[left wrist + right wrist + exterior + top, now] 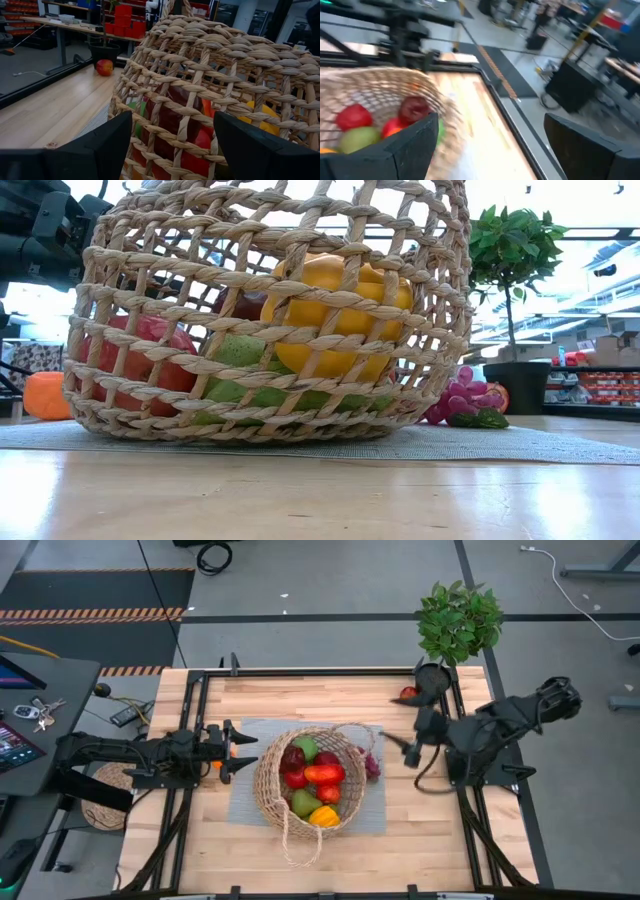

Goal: Build produce basket
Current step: Put the apple into the basket

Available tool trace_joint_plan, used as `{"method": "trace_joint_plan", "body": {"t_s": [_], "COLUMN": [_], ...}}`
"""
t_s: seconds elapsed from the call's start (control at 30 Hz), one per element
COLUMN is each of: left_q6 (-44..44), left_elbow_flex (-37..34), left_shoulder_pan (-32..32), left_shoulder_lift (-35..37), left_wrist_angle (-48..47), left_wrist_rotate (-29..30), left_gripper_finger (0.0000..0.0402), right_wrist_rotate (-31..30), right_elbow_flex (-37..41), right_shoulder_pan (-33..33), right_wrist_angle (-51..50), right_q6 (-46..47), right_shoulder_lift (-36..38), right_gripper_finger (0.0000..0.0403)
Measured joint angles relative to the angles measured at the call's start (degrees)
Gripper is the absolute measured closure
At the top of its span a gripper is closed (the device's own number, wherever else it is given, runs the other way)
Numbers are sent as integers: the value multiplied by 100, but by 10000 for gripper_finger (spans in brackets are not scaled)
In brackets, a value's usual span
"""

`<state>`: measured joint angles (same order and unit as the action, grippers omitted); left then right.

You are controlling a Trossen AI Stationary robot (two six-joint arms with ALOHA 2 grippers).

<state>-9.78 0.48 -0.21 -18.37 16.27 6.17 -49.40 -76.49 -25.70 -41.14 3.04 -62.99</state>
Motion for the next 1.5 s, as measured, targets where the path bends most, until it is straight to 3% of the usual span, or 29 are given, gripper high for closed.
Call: {"method": "trace_joint_plan", "body": {"t_s": [0.23, 0.43, 0.67, 0.87, 1.0, 1.2, 1.5], "left_q6": [0, -2, -2, 1, 2, 0, 0], "left_elbow_flex": [-1, -1, -1, 0, -1, -1, -1], "left_shoulder_pan": [2, 0, 1, 1, 0, 1, 1], "left_shoulder_lift": [0, 2, 1, 1, 0, 0, 1], "left_wrist_angle": [-2, 0, 0, 0, 0, 0, 0], "left_wrist_rotate": [0, 0, 0, 0, 0, 0, 1], "left_gripper_finger": [115, 115, 115, 115, 115, 115, 115], "right_wrist_rotate": [249, 13, -236, -250, -261, -145, 444], "right_elbow_flex": [1125, 2545, 4111, 5123, 5474, 5550, 5056], "right_shoulder_pan": [393, 669, 1238, 2004, 2576, 3452, 4565], "right_wrist_angle": [-156, 362, 1097, 2498, 3231, 3403, 4007], "right_q6": [856, 1614, 2283, 2357, 2649, 3427, 2945], "right_shoulder_lift": [1014, 1661, 1814, 1719, 1619, 1255, -156], "right_gripper_finger": [39, 39, 39, 39, 39, 40, 55]}}
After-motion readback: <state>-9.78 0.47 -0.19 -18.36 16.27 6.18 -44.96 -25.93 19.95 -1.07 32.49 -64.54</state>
